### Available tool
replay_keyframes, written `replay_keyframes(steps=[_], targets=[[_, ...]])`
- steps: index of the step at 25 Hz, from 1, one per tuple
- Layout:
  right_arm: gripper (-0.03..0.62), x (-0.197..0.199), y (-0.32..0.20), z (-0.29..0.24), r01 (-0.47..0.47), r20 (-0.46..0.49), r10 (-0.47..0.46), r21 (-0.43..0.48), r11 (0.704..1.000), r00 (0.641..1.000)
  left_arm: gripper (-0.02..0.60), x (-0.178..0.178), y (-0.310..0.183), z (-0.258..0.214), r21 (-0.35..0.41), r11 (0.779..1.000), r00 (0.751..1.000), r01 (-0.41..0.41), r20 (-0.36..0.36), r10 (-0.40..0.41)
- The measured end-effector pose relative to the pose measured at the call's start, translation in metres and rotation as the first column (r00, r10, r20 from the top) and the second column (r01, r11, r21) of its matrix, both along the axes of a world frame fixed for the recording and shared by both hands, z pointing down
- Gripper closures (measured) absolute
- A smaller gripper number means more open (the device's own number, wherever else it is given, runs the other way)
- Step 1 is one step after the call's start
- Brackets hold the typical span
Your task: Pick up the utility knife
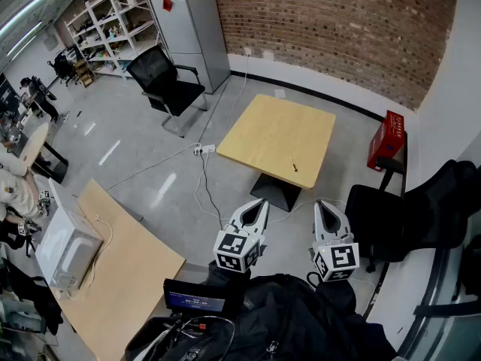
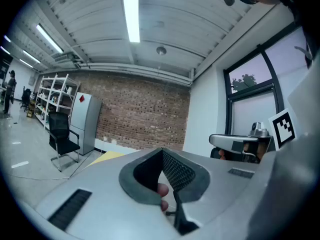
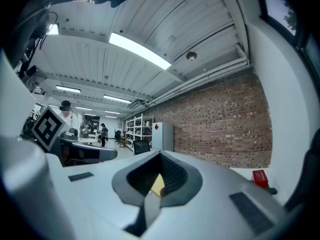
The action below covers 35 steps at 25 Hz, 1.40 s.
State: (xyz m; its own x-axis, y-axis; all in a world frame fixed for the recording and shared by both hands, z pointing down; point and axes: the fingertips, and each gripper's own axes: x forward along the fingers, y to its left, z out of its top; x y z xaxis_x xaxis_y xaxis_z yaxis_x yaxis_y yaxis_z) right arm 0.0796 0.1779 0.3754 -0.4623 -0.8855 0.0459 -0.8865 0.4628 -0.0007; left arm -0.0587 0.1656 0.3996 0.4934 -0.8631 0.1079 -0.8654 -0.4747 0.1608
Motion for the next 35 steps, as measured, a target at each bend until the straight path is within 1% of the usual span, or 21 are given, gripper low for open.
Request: replay_keyframes(steps=[3, 6, 13, 18, 20, 26, 35], targets=[[0.591, -0.001, -0.003, 0.001, -0.004, -0.001, 0.004, 0.002, 1.000, 1.000, 0.581, 0.001, -0.002, 0.000, 0.002, 1.000, 1.000, -0.007, 0.004, 0.007], [0.591, -0.001, -0.003, 0.003, -0.015, -0.002, 0.015, 0.001, 1.000, 1.000, 0.581, 0.000, -0.001, -0.007, 0.001, 1.000, 1.000, -0.006, -0.011, 0.006], [0.591, -0.008, -0.007, 0.004, -0.021, 0.002, 0.021, -0.004, 1.000, 1.000, 0.581, -0.009, -0.003, -0.003, 0.024, 1.000, 1.000, -0.016, -0.017, 0.016], [0.591, -0.012, -0.010, 0.009, -0.029, 0.018, 0.029, -0.016, 0.999, 0.999, 0.581, -0.014, -0.007, 0.004, 0.024, 1.000, 1.000, -0.015, 0.022, 0.015], [0.591, -0.013, -0.010, 0.012, -0.032, 0.018, 0.032, -0.021, 0.999, 0.999, 0.581, -0.016, -0.007, 0.007, 0.017, 1.000, 0.999, -0.018, 0.031, 0.018], [0.591, -0.029, -0.008, 0.019, -0.032, 0.013, 0.032, -0.044, 0.999, 0.999, 0.581, -0.029, -0.005, 0.015, -0.012, 1.000, 0.999, -0.029, 0.029, 0.029], [0.591, -0.056, 0.003, 0.047, -0.058, 0.012, 0.059, -0.104, 0.993, 0.998, 0.581, -0.050, 0.003, 0.046, -0.085, 0.994, 0.997, -0.072, 0.035, 0.075]])
